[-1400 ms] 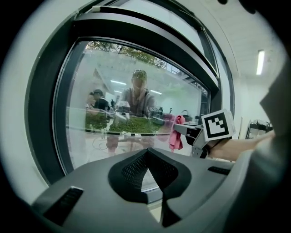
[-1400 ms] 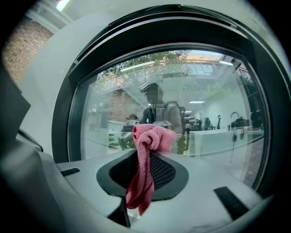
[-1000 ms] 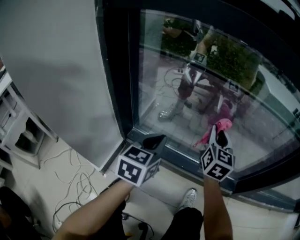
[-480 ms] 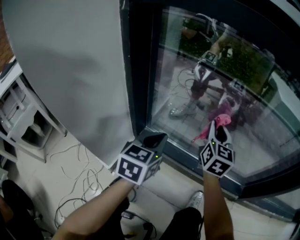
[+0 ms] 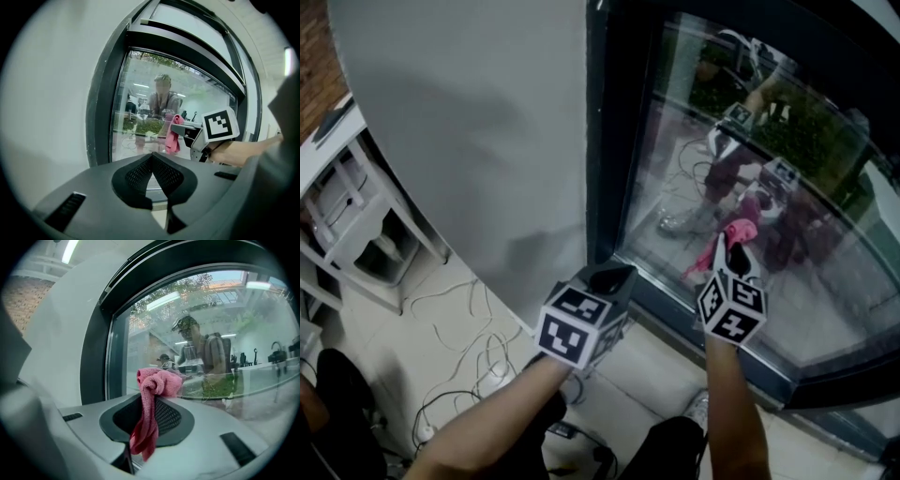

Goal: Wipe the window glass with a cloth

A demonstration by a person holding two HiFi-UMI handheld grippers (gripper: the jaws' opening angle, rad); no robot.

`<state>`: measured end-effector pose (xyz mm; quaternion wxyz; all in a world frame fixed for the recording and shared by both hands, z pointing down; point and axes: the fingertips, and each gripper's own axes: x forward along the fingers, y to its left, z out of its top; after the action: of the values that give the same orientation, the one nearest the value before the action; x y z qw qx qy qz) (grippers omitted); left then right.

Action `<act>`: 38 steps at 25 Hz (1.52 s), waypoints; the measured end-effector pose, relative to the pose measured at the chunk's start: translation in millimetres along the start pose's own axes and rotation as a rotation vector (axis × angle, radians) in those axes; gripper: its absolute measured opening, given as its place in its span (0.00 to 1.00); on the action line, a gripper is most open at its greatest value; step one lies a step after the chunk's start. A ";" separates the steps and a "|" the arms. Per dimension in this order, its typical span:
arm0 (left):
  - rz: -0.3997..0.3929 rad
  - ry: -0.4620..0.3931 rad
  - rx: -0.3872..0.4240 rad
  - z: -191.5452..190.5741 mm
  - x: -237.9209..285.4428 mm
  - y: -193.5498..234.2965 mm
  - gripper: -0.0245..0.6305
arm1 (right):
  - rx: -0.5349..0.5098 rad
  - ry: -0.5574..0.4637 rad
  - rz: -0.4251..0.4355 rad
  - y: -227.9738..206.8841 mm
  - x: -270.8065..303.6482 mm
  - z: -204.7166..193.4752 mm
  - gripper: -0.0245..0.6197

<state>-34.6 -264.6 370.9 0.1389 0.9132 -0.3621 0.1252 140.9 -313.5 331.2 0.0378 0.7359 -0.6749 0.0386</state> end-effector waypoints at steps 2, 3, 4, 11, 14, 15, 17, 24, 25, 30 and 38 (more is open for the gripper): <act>0.009 0.000 -0.007 -0.9 -3.1 6.3 0.05 | -0.002 0.000 0.010 8.8 6.9 0.1 0.14; 0.012 0.000 -0.011 -1.6 -4.8 9.6 0.05 | -0.003 -0.001 0.014 13.3 9.9 0.1 0.14; 0.015 0.001 -0.014 -2.6 -6.4 12.9 0.05 | -0.004 -0.001 0.019 18.1 12.8 -0.3 0.14; 0.044 0.010 -0.037 -11.0 -16.0 37.6 0.05 | -0.006 -0.003 0.059 50.9 35.6 -2.8 0.14; 0.057 0.018 -0.043 -15.8 -21.2 47.4 0.05 | 0.002 -0.003 0.079 66.7 47.2 -4.6 0.14; 0.061 0.020 -0.044 -17.0 -23.0 50.1 0.05 | 0.002 -0.004 0.082 71.4 50.9 -4.8 0.14; 0.068 0.023 -0.048 -18.8 -26.2 55.5 0.05 | -0.002 -0.006 0.089 80.4 57.5 -4.8 0.14; 0.087 0.018 -0.063 -21.1 -33.3 71.1 0.05 | -0.025 -0.013 0.126 111.9 77.1 -4.5 0.14; 0.090 0.020 -0.062 -22.4 -34.3 72.4 0.05 | -0.025 -0.014 0.134 116.3 79.8 -4.9 0.14; 0.105 0.032 -0.056 -26.5 -42.3 83.9 0.05 | -0.034 -0.011 0.176 143.8 96.9 -6.4 0.14; 0.118 0.024 -0.062 -29.4 -49.5 95.9 0.05 | -0.059 -0.013 0.221 168.3 115.7 -8.2 0.14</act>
<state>-140.1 -290.4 397.5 0.1639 0.8840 -0.4174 0.1326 -16.9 -441.8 352.4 0.0503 0.6557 -0.7531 0.0178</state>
